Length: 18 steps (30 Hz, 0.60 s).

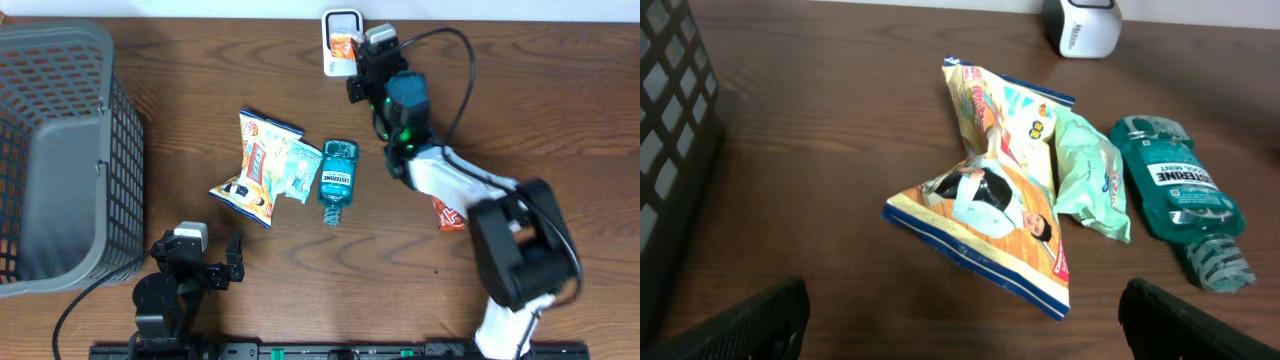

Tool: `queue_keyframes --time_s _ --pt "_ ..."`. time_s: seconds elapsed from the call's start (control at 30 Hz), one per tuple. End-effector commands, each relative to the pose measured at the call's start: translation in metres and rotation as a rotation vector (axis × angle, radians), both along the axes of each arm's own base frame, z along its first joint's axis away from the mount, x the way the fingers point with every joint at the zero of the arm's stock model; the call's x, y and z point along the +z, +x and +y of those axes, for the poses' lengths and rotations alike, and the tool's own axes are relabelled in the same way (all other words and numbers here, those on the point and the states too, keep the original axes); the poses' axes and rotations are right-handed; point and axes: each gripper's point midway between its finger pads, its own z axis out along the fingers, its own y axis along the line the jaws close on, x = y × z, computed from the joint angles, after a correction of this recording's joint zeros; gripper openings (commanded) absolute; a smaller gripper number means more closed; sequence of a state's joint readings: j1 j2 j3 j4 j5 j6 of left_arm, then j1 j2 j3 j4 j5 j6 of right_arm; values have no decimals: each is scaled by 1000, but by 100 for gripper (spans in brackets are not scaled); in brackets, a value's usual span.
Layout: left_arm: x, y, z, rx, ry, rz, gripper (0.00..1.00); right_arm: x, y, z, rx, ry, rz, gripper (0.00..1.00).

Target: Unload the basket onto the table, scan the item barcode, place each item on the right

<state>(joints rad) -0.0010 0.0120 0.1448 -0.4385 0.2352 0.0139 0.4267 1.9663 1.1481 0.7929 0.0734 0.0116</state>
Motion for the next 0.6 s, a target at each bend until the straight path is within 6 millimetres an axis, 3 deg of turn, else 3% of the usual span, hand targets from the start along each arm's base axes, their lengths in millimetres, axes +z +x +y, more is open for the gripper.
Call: queue_keyframes --time_s 0.0,0.33,0.47,0.57 --pt "-10 -2 -1 -1 -10 33 98 -15 36 -11 -98 72 6 1" --pt "-10 -2 -1 -1 -10 33 99 -43 116 -16 -141 166 48 1" --pt "-10 -2 -1 -1 -10 33 99 -50 132 -10 -92 218 52 1" --pt "-10 -2 -1 -1 -10 33 99 -56 133 -3 -64 239 68 1"
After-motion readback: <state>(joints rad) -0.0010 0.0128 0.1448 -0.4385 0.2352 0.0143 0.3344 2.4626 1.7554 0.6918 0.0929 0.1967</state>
